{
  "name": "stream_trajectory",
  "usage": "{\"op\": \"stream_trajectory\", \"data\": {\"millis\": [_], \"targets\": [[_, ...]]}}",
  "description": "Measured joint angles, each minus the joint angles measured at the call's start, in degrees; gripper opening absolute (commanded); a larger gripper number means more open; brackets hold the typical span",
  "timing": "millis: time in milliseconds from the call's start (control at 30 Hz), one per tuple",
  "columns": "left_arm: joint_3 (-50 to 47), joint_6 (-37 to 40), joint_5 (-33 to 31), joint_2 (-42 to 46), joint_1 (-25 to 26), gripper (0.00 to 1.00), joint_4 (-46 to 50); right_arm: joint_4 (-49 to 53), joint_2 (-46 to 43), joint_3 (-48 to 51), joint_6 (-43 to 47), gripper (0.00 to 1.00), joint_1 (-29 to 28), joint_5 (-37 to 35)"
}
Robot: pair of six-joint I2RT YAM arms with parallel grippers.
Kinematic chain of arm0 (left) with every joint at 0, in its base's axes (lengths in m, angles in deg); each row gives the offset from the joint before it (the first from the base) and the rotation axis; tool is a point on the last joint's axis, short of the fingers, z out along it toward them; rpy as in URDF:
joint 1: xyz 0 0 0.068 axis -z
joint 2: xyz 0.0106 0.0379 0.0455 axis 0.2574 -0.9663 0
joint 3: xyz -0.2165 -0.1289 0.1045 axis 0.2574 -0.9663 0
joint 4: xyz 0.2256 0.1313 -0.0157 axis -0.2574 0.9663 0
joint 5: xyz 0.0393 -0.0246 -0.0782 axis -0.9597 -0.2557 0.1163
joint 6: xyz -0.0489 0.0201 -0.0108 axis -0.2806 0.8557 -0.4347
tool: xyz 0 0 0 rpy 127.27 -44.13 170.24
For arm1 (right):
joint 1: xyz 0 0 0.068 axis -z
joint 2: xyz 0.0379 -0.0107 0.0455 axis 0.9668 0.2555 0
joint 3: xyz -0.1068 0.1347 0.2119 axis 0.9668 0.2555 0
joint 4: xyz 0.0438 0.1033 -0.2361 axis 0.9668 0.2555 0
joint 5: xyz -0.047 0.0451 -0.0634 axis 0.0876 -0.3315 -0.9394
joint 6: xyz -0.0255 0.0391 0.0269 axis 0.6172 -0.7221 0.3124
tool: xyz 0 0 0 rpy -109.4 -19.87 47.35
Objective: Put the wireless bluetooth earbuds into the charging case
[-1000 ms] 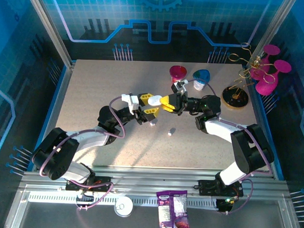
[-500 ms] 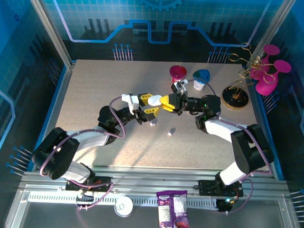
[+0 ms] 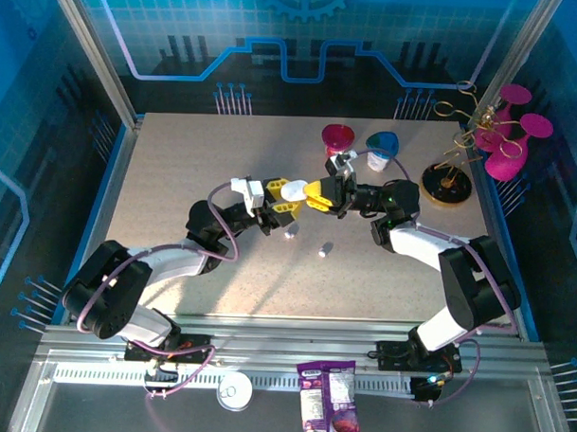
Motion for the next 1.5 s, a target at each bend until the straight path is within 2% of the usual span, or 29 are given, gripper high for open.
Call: {"op": "stream_trajectory", "data": {"millis": [133, 167, 300, 400, 533, 667, 833, 933, 1000, 1100, 1267, 1367, 1500], "targets": [[0.0, 0.0, 0.1, 0.0, 0.0, 0.32, -0.2, 0.0, -0.3, 0.0, -0.2, 0.17, 0.0, -0.1], [0.0, 0.0, 0.1, 0.0, 0.0, 0.31, -0.3, 0.0, -0.4, 0.0, -0.2, 0.2, 0.0, -0.2], [0.1, -0.2, 0.5, 0.0, 0.0, 0.29, -0.1, 0.1, -0.5, 0.3, 0.3, 0.47, 0.0, -0.4], [0.1, -1.5, 1.7, 0.0, 0.0, 0.27, 0.0, 0.2, -0.5, 0.5, 1.5, 0.61, 0.8, -1.1], [0.0, -3.0, 2.5, 0.5, -0.9, 0.27, 2.2, 1.5, -0.9, 0.9, 4.0, 0.67, 2.8, -1.7], [0.0, -2.9, 2.8, 4.6, -1.9, 0.27, 10.1, 8.9, -3.0, 1.1, 10.8, 0.72, 5.0, -1.6], [0.1, -1.4, 5.3, 11.4, -3.2, 0.27, 21.0, 28.5, -9.5, -0.3, 29.7, 0.75, 6.8, -1.2], [0.3, -0.7, 7.9, 13.3, -3.8, 0.25, 26.6, 48.3, -14.4, -4.7, 49.0, 0.81, 6.7, -2.4], [0.8, -0.1, 9.8, 13.5, -4.0, 0.25, 29.8, 62.1, -17.5, -9.1, 62.7, 0.87, 5.7, -5.6], [1.1, 0.2, 12.4, 13.5, -4.0, 0.26, 32.7, 78.6, -21.1, -15.3, 82.0, 0.9, 1.7, -11.5], [1.6, 0.4, 16.3, 12.6, -4.0, 0.26, 33.7, 93.8, -25.0, -17.8, 105.1, 0.94, -7.9, -20.0], [2.1, 0.2, 18.1, 12.0, -4.0, 0.26, 33.4, 99.8, -24.4, -19.2, 113.3, 0.94, -11.3, -23.2], [2.2, 0.2, 19.7, 11.8, -4.0, 0.26, 33.2, 104.5, -22.7, -21.0, 119.7, 0.94, -12.7, -26.7]]}}
